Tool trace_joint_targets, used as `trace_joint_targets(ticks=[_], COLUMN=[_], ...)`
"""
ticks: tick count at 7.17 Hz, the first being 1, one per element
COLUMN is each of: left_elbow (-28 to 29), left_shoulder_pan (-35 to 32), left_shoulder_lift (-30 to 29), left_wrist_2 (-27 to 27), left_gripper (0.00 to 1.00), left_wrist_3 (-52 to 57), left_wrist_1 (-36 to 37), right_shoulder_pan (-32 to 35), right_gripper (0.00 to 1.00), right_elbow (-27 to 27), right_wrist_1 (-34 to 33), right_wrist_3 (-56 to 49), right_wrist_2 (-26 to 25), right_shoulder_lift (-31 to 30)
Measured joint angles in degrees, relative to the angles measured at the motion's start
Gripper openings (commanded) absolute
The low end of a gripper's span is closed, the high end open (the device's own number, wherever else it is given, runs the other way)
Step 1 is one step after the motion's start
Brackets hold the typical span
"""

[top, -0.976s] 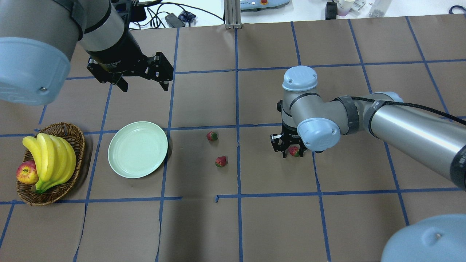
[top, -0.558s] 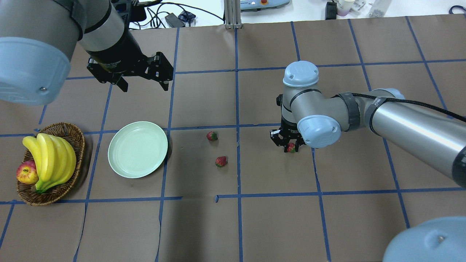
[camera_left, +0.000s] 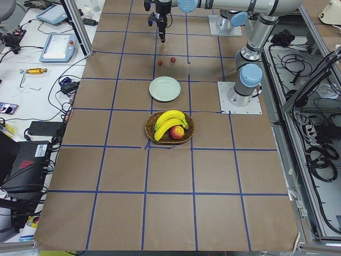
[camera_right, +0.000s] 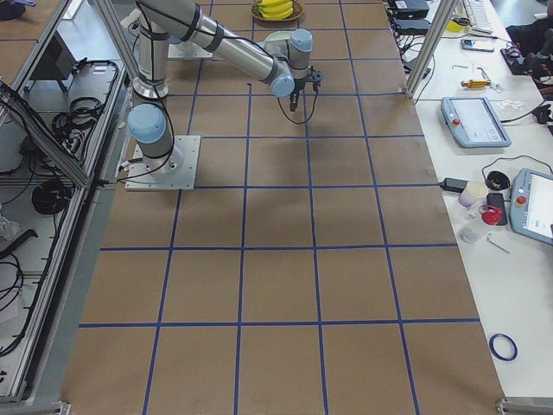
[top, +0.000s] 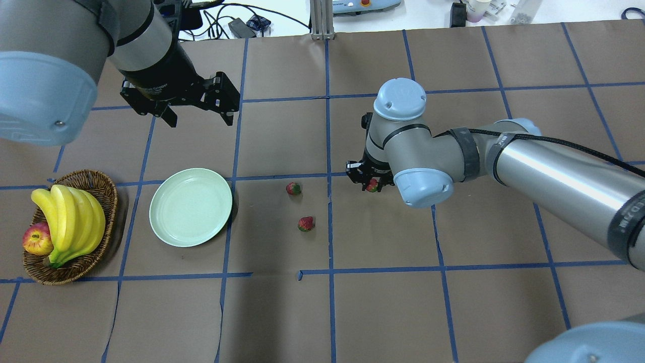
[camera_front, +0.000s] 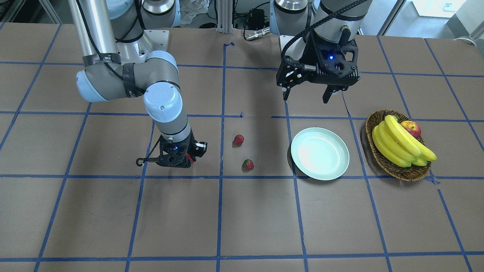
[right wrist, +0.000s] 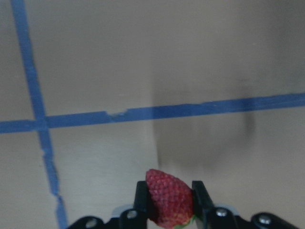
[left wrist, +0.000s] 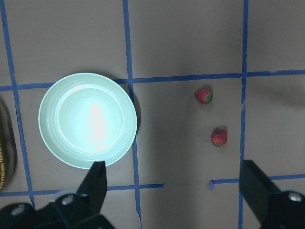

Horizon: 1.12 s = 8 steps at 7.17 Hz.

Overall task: Collect all strawberries into plate
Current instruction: 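Carry the last strawberry toward the plate and set it down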

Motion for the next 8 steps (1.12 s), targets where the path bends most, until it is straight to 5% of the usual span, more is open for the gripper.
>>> trace_joint_targets(ticks=[3, 6, 7, 8], left_elbow=[0.48, 1.03, 1.09, 1.11], left_shoulder_pan=[0.31, 0.49, 0.5, 0.52], left_shoulder_lift=[-0.06, -0.1, -0.04, -0.01], left_wrist_2=[-0.12, -0.14, -0.08, -0.02], left_gripper=[1.0, 1.0, 1.0, 1.0], left_wrist_3=[0.04, 0.23, 0.25, 0.26], left_wrist_1=[0.2, 0.15, 0.12, 0.08], right_shoulder_pan=[11.12, 16.42, 17.09, 17.37], right_gripper=[0.0, 0.0, 0.9, 1.0], right_elbow=[-5.5, -8.67, -8.81, -8.77], right_wrist_1=[-5.54, -5.75, -5.59, -5.42], right_wrist_3=[16.21, 19.41, 19.46, 19.47], right_wrist_2=[5.26, 7.38, 7.38, 7.38], right_shoulder_lift=[1.95, 7.1, 8.32, 8.87])
